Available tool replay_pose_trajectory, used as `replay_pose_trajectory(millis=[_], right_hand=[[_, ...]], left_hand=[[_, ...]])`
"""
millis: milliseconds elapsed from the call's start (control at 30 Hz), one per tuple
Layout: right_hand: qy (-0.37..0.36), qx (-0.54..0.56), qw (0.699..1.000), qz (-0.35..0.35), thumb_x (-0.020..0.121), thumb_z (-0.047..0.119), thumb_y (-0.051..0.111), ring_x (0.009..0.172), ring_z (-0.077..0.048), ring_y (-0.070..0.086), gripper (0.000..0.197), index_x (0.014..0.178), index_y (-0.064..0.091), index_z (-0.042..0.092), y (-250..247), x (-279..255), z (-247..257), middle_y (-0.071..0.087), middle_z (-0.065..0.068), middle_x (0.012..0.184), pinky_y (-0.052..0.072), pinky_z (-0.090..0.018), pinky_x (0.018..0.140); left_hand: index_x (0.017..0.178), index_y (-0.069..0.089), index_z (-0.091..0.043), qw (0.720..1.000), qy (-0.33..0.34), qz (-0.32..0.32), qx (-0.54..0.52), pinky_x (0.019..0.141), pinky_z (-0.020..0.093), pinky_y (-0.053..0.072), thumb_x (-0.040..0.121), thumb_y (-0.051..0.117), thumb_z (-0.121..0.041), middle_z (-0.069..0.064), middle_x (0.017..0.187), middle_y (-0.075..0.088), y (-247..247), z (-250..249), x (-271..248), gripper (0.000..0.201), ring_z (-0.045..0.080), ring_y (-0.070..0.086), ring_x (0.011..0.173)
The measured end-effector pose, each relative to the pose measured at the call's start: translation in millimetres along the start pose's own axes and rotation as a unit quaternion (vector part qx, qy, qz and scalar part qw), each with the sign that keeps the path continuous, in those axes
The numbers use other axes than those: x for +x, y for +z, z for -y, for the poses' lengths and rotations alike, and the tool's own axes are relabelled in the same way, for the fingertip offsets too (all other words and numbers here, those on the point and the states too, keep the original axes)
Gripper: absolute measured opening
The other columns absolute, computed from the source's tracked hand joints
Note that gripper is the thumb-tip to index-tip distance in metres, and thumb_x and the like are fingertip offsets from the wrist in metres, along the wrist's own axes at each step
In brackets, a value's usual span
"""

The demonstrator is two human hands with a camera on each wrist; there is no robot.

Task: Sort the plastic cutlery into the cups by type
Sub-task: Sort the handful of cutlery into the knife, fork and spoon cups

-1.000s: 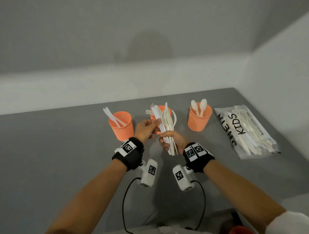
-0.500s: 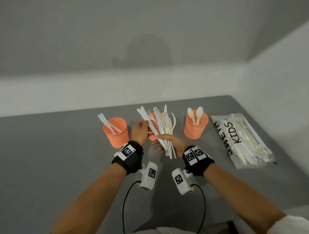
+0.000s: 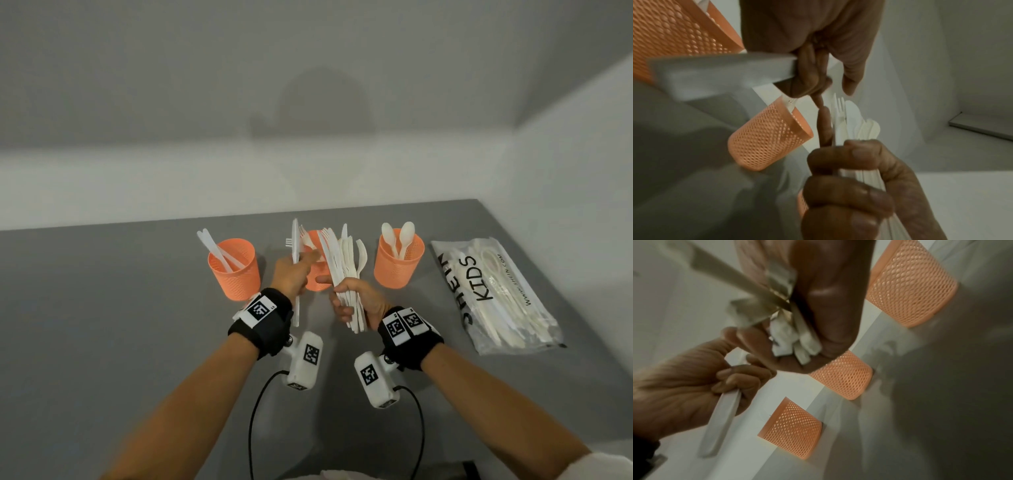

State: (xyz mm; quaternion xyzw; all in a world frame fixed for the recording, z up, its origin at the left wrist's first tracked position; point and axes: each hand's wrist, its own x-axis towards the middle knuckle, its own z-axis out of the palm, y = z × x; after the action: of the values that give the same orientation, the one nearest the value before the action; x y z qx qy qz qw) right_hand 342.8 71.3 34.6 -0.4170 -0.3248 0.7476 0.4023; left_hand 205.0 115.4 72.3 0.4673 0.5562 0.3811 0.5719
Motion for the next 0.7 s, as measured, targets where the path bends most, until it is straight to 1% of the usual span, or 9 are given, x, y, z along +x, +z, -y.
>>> replay_pose_trajectory(millis=[67, 133, 200, 267, 333, 400, 467, 600, 700], right_hand=[[0.004, -0.007, 1.0, -0.005, 0.07, 0.016, 0.045, 0.032, -0.005, 0.035, 0.035, 0.102, 0.058, 0.015, 2, -2, 0, 0.056, 0.002, 0.05, 0.032, -0.014, 0.036], [0.015, -0.014, 1.0, -0.016, 0.08, 0.012, 0.041, 0.032, -0.005, 0.035, 0.023, 0.097, 0.056, 0.014, 3, -4, 0, 0.06, 0.002, 0.052, 0.032, -0.014, 0.036], [0.027, -0.012, 0.999, -0.019, 0.08, 0.013, 0.043, 0.034, -0.005, 0.039, 0.021, 0.097, 0.055, 0.013, 5, -5, 1, 0.065, 0.0, 0.058, 0.034, -0.014, 0.037], [0.035, -0.01, 0.999, -0.009, 0.07, 0.018, 0.046, 0.04, -0.007, 0.048, 0.031, 0.099, 0.057, 0.014, 5, -6, 0, 0.07, -0.003, 0.066, 0.042, -0.016, 0.042], [0.035, -0.009, 0.999, 0.003, 0.067, 0.02, 0.046, 0.051, -0.011, 0.06, 0.038, 0.102, 0.059, 0.014, 3, -4, 0, 0.073, -0.004, 0.075, 0.049, -0.019, 0.052], [0.032, -0.019, 0.999, 0.001, 0.071, 0.019, 0.048, 0.065, -0.016, 0.068, 0.043, 0.112, 0.059, 0.011, 0, -1, -3, 0.073, -0.006, 0.087, 0.054, -0.024, 0.06], [0.031, -0.036, 0.999, -0.01, 0.084, 0.013, 0.045, 0.071, -0.018, 0.071, 0.038, 0.119, 0.054, 0.005, -2, 0, -4, 0.071, -0.007, 0.092, 0.056, -0.027, 0.064], [0.019, -0.059, 0.997, -0.048, 0.089, 0.008, 0.045, 0.06, -0.016, 0.066, 0.011, 0.094, 0.055, 0.011, -2, 0, -5, 0.066, -0.007, 0.078, 0.052, -0.025, 0.056], [0.01, -0.086, 0.993, -0.085, 0.092, 0.006, 0.043, 0.037, -0.006, 0.044, 0.015, 0.087, 0.054, 0.014, -3, 3, -7, 0.051, 0.0, 0.055, 0.037, -0.017, 0.039]], left_hand=[[0.065, 0.049, -0.014, 1.0, -0.013, 0.019, 0.011, 0.032, 0.014, 0.022, 0.088, 0.06, -0.025, -0.002, 0.049, 0.04, 5, 5, -3, 0.028, 0.004, 0.028, 0.028], [0.068, 0.052, -0.013, 0.999, -0.016, 0.032, 0.013, 0.03, 0.013, 0.022, 0.09, 0.057, -0.022, -0.008, 0.039, 0.048, 10, 6, -9, 0.024, 0.002, 0.032, 0.024], [0.072, 0.054, -0.014, 0.999, -0.015, 0.029, 0.013, 0.03, 0.012, 0.025, 0.092, 0.054, -0.019, -0.009, 0.037, 0.053, 13, 5, -13, 0.02, 0.001, 0.039, 0.024], [0.075, 0.054, -0.012, 1.0, -0.008, 0.018, 0.002, 0.03, 0.011, 0.028, 0.092, 0.052, -0.016, -0.003, 0.052, 0.058, 13, 7, -14, 0.018, -0.001, 0.042, 0.025], [0.08, 0.057, -0.009, 1.0, 0.004, 0.005, -0.006, 0.032, 0.009, 0.031, 0.093, 0.051, -0.016, 0.002, 0.062, 0.056, 13, 9, -12, 0.017, 0.0, 0.046, 0.029], [0.091, 0.059, -0.006, 0.999, 0.021, -0.027, 0.002, 0.037, 0.011, 0.034, 0.095, 0.046, -0.018, 0.0, 0.063, 0.055, 12, 9, -9, 0.018, 0.002, 0.048, 0.037], [0.098, 0.055, -0.005, 0.997, 0.038, -0.07, 0.001, 0.043, 0.015, 0.035, 0.098, 0.038, -0.021, 0.0, 0.066, 0.057, 10, 10, -4, 0.023, 0.004, 0.049, 0.043], [0.073, 0.047, -0.013, 0.989, 0.08, -0.12, -0.029, 0.044, 0.018, 0.039, 0.101, 0.029, -0.024, 0.003, 0.053, 0.048, 2, 7, -3, 0.035, 0.006, 0.046, 0.038], [0.072, 0.046, -0.015, 0.993, 0.069, -0.088, -0.046, 0.037, 0.019, 0.035, 0.099, 0.039, -0.024, 0.001, 0.049, 0.038, -1, 7, -4, 0.029, 0.007, 0.037, 0.032]])
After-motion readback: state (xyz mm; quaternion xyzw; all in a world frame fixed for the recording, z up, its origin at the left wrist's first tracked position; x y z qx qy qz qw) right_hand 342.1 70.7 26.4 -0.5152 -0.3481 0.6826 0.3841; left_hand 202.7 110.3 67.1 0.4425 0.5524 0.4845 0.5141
